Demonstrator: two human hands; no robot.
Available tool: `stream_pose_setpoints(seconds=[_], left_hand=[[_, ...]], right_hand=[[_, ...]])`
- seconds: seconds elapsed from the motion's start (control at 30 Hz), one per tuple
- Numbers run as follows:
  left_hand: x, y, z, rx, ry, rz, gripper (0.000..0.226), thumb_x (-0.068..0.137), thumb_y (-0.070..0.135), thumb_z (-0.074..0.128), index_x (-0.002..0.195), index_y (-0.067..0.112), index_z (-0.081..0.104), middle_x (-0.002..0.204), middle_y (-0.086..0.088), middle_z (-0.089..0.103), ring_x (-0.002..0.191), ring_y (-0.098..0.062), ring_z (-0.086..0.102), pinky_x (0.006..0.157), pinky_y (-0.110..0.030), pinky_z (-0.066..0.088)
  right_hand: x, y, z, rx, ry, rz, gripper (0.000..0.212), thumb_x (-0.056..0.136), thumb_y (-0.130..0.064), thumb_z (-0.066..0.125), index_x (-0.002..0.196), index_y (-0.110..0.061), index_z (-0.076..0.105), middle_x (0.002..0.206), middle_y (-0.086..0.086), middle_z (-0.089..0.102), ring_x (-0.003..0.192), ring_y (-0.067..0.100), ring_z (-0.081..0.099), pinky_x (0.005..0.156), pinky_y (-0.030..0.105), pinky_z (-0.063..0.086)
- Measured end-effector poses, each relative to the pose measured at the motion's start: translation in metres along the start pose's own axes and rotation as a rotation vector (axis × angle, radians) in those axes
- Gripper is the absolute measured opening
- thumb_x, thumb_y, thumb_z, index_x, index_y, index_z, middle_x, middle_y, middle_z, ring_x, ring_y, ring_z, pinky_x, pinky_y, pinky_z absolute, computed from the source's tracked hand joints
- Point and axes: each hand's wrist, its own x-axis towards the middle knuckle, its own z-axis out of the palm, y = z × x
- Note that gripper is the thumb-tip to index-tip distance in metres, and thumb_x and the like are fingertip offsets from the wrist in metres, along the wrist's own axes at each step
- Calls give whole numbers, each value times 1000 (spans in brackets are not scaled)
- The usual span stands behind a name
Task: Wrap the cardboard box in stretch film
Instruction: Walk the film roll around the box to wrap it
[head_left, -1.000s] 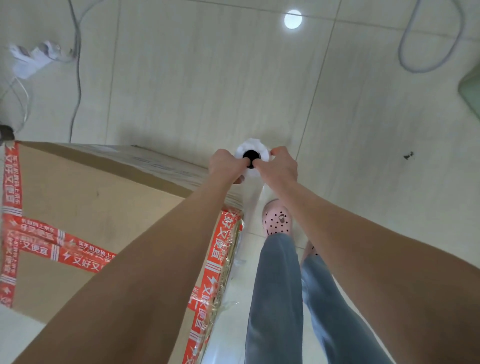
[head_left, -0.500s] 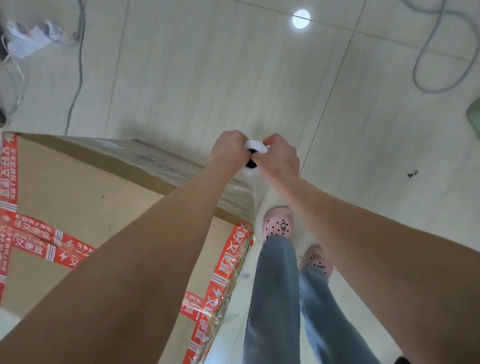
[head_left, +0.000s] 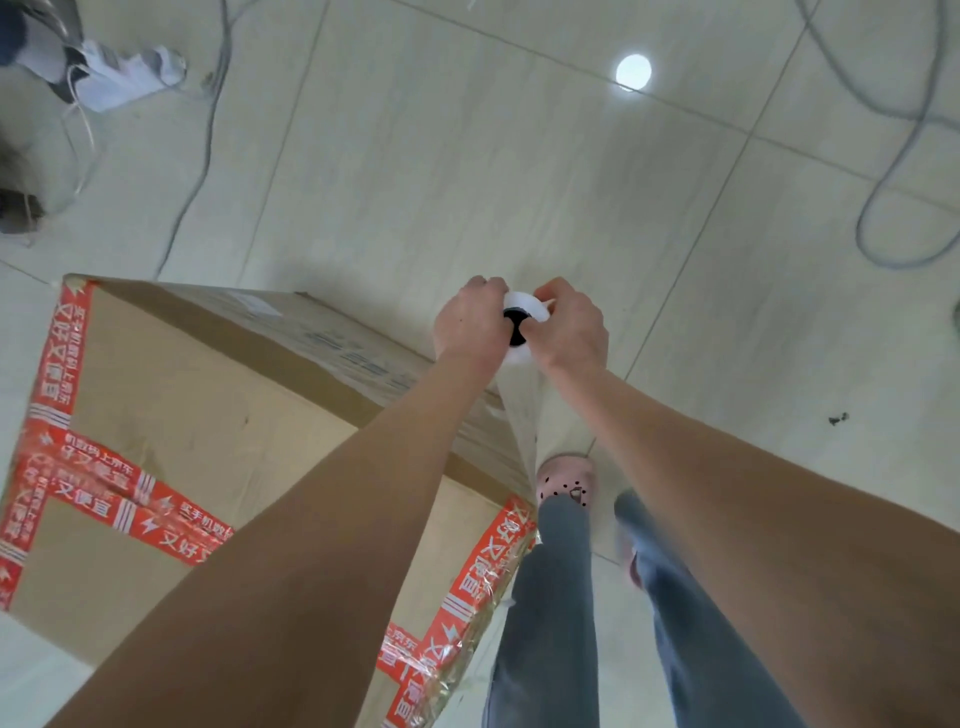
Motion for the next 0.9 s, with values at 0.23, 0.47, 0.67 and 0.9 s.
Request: stream_pose_setpoints(seconds=[0.23,0.47,0.67,0.9], left_hand=[[15,4,-6,-47,-26,-77,22,85,12,53,106,10,59,105,-8,59,91,-26,58,64,-31,37],[15,-2,-13,-497,33,-557,16,80,24,63,88,13,54,84,-2,61,75,-23,60,56,-25,40],[19,-1,-17,-646,97,-746,25,84,25,63,100,10,53,104,-6,62,81,-23,60,61,-28,39],[39,2,-37,-160,58,-334,29,85,4,51,113,11,54,112,-9,52,95,-29,55,63,-33,35]], right_hand=[[13,-10,-8,-159,-64,-90,31,84,-17,53,114,-25,57,112,0,60,96,20,59,75,29,41],[28,-41,-12,-257,-80,-229,37,85,-11,52,120,-23,55,120,1,52,106,23,55,73,30,40],[37,-63,-10,-214,-179,-130,38,86,-24,59,123,-22,48,119,6,49,98,28,58,73,29,40],[47,-70,-15,-263,-238,-197,28,81,-17,54,108,-22,56,106,2,52,86,24,57,65,28,37]])
